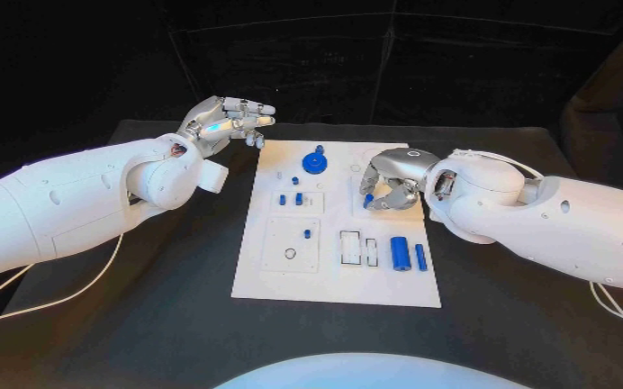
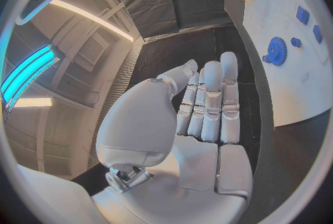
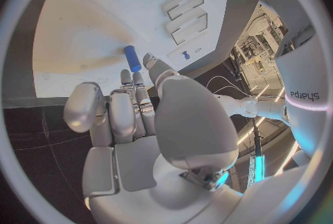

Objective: Assemble the parts on the task board

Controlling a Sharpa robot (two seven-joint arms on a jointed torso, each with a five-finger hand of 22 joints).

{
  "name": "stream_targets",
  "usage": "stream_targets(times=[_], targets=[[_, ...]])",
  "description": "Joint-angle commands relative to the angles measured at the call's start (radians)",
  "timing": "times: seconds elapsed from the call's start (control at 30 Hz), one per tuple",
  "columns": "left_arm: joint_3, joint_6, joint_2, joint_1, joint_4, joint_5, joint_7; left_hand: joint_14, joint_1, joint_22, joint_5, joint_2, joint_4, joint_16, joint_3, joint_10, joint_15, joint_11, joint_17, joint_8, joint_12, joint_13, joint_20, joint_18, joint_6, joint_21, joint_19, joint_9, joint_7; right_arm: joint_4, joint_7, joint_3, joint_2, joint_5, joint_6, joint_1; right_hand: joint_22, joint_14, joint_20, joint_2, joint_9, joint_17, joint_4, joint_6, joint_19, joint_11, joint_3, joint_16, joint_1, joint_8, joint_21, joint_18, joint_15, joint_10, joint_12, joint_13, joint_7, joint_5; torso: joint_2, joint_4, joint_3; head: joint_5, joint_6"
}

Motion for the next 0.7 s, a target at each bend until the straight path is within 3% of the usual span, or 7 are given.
stream_targets(times=[0.03,0.37,0.7], targets=[[0.001,0.013,0.002,0.002,0.0,0.004,0.003,-0.007,-0.001,-0.001,0.004,0.009,-0.002,-0.006,-0.006,-0.006,0.0,0.001,-0.001,0.005,0.004,0.001,-0.004,0.006,0.004,-0.007,-0.004,0.001,0.002,-0.004,-0.009,0.0,0.005,-0.024,0.029,0.001,0.0,0.027,-0.003,0.014,0.0,0.0,-0.005,0.01,0.006,0.0,0.006,-0.001,0.004,0.004,-0.005,0.012,-0.005,0.014,0.006,-0.002,-0.002,-0.004,0.001,0.0004,0.0004,0.002,-0.002],[0.001,0.014,0.002,0.002,-0.002,0.004,0.002,-0.007,-0.001,-0.001,0.004,0.009,-0.002,-0.006,-0.006,-0.006,0.0,0.001,-0.001,0.005,0.004,0.001,-0.004,0.006,0.004,-0.007,-0.004,0.001,0.002,-0.016,-0.007,0.0,0.015,-0.036,0.015,-0.001,0.003,0.028,-0.008,0.042,0.0,0.002,-0.012,0.036,0.009,-0.005,0.066,0.004,0.031,0.003,-0.004,0.011,-0.009,0.049,0.002,-0.003,-0.004,-0.036,0.0,-0.0008,0.0,0.002,-0.004],[0.001,0.014,0.002,0.002,-0.003,0.004,-0.001,-0.007,-0.001,-0.001,0.004,0.009,-0.002,-0.006,-0.006,-0.006,0.0,0.001,-0.001,0.005,0.004,0.001,-0.004,0.006,0.004,-0.007,-0.004,0.001,0.002,-0.033,-0.009,0.0,0.027,-0.048,0.035,-0.005,0.013,0.031,-0.016,0.043,0.0,0.01,-0.02,0.06,0.015,-0.018,0.113,0.012,0.038,0.004,0.003,0.01,-0.019,0.111,0.004,0.001,-0.009,-0.046,-0.001,0.0002,-0.0004,0.002,-0.008]])
